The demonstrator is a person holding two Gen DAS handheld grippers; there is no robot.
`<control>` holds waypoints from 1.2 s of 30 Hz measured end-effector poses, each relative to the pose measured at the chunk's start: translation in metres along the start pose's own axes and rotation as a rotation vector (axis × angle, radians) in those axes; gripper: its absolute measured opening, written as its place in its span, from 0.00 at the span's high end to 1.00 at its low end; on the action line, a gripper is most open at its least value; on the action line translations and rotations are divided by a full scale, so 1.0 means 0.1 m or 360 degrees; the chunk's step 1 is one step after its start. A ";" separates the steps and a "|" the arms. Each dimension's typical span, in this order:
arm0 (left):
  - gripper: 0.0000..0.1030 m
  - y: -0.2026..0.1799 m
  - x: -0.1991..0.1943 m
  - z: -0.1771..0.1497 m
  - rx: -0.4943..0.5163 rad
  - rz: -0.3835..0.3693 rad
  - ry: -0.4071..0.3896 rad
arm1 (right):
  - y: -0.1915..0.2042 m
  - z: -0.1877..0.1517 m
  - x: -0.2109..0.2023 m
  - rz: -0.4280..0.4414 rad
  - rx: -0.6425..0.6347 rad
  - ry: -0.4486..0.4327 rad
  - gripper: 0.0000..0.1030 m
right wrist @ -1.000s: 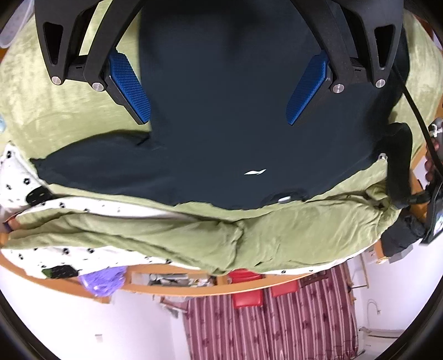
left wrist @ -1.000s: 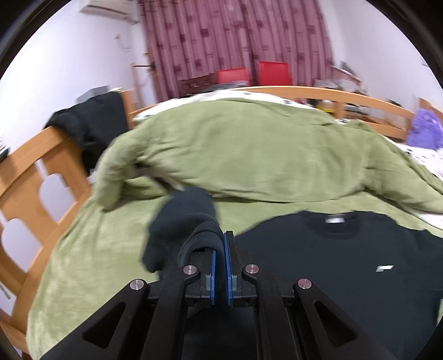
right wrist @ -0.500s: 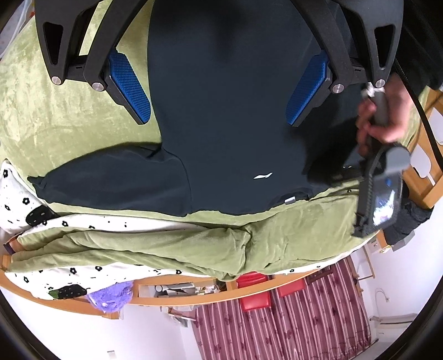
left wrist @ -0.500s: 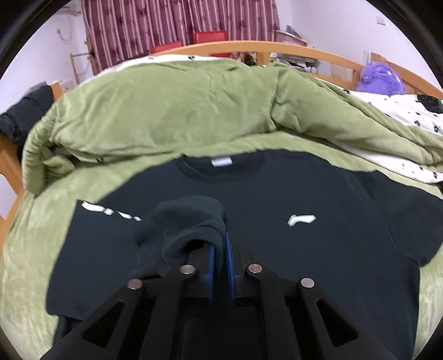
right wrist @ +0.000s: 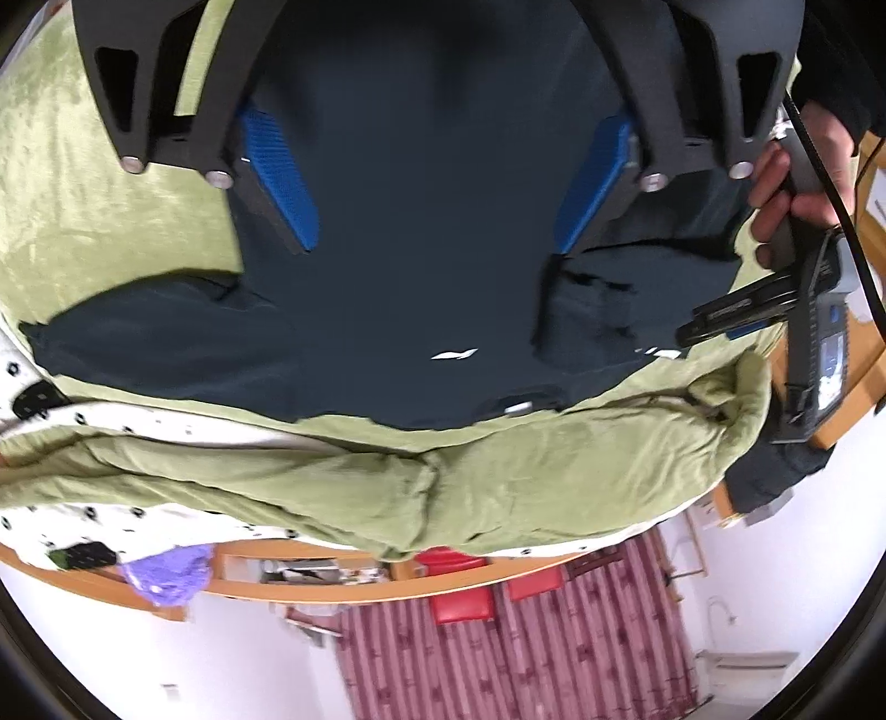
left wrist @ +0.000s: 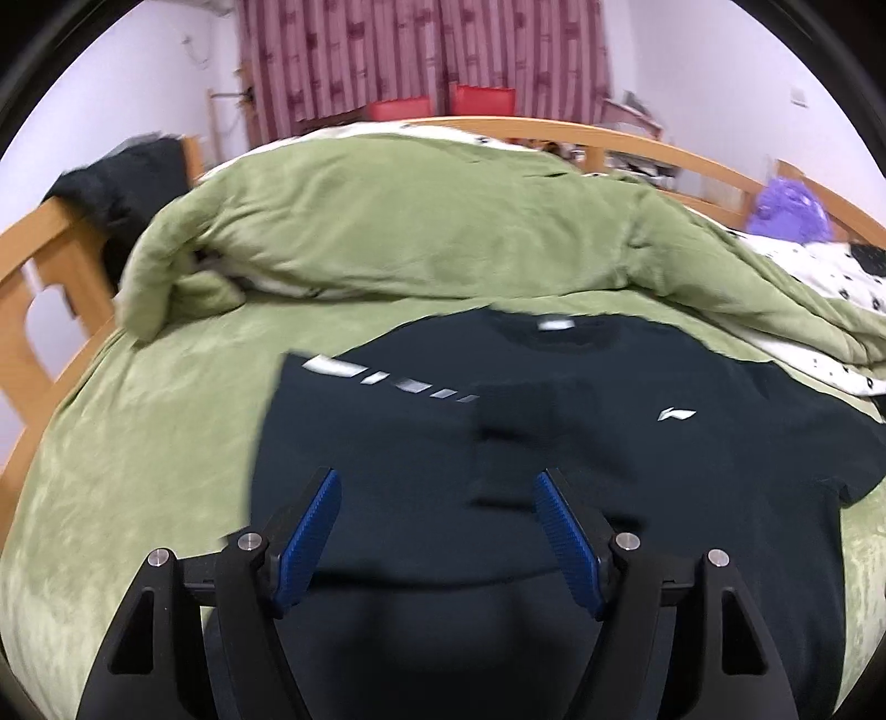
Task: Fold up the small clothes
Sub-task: 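Fold the held sleeve across the sweatshirt body and open the left gripper, then reach the right gripper to the folded ribbed cuff and grasp it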
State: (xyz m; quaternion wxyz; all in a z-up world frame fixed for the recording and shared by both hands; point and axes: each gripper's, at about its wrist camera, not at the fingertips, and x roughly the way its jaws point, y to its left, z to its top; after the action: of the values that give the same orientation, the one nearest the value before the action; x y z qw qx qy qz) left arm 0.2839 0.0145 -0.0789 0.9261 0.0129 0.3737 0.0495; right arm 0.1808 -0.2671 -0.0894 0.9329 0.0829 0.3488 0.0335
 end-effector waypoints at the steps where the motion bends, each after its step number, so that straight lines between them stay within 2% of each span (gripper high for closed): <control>1: 0.31 0.14 -0.03 -0.04 -0.0026 0.0019 0.0004 | 0.07 -0.01 0.03 0.0010 -0.0031 0.0004 0.35; 3: 0.31 0.37 -0.06 -0.13 -0.0063 0.0061 -0.0005 | 0.24 -0.05 0.09 0.0001 -0.0107 0.0009 0.44; 4: 0.31 0.48 -0.06 -0.17 -0.0072 0.0083 -0.0007 | 0.30 -0.06 0.13 -0.0005 -0.0127 0.0010 0.45; 8: 0.31 0.82 0.00 -0.29 -0.0108 0.0136 0.0010 | 0.56 -0.03 0.37 0.0049 -0.0153 0.0074 0.46; 11: 0.31 1.02 0.07 -0.31 -0.0148 0.0120 0.0021 | 0.75 0.06 0.54 0.0092 -0.0162 0.0100 0.46; 16: 0.31 1.20 0.19 -0.37 -0.0114 0.0164 0.0032 | 1.18 0.23 1.08 0.0118 -0.0232 0.0141 0.41; 21: 0.31 1.33 0.27 -0.44 -0.0119 0.0166 0.0016 | 1.55 0.22 1.64 0.0130 -0.0339 0.0231 0.38; 26: 0.31 1.43 0.44 -0.45 -0.0157 0.0151 0.0045 | 1.77 0.17 2.12 0.0073 -0.0464 0.0276 0.34; 28: 0.31 1.45 0.50 -0.43 -0.0176 0.0134 0.0060 | 1.83 0.16 2.28 0.0045 -0.0496 0.0280 0.28; 33: 0.31 1.45 0.56 -0.46 -0.0181 0.0136 0.0073 | 1.89 0.12 2.60 -0.0085 -0.0566 0.0314 0.24; 34: 0.31 1.45 0.56 -0.46 -0.0183 0.0138 0.0075 | 1.89 0.13 2.60 -0.0084 -0.0561 0.0302 0.25; 35: 0.31 1.45 0.56 -0.46 -0.0190 0.0136 0.0078 | 1.86 0.14 2.57 -0.0096 -0.0543 0.0270 0.30; 36: 0.31 1.45 0.56 -0.46 -0.0196 0.0131 0.0079 | 1.82 0.17 2.53 -0.0127 -0.0534 0.0240 0.53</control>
State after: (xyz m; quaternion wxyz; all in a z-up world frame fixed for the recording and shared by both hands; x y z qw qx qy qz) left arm 0.2803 0.1641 -0.1418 0.9128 -0.0299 0.3919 0.1107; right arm 0.3821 -0.0600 -0.2079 0.9055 -0.0905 0.4102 0.0602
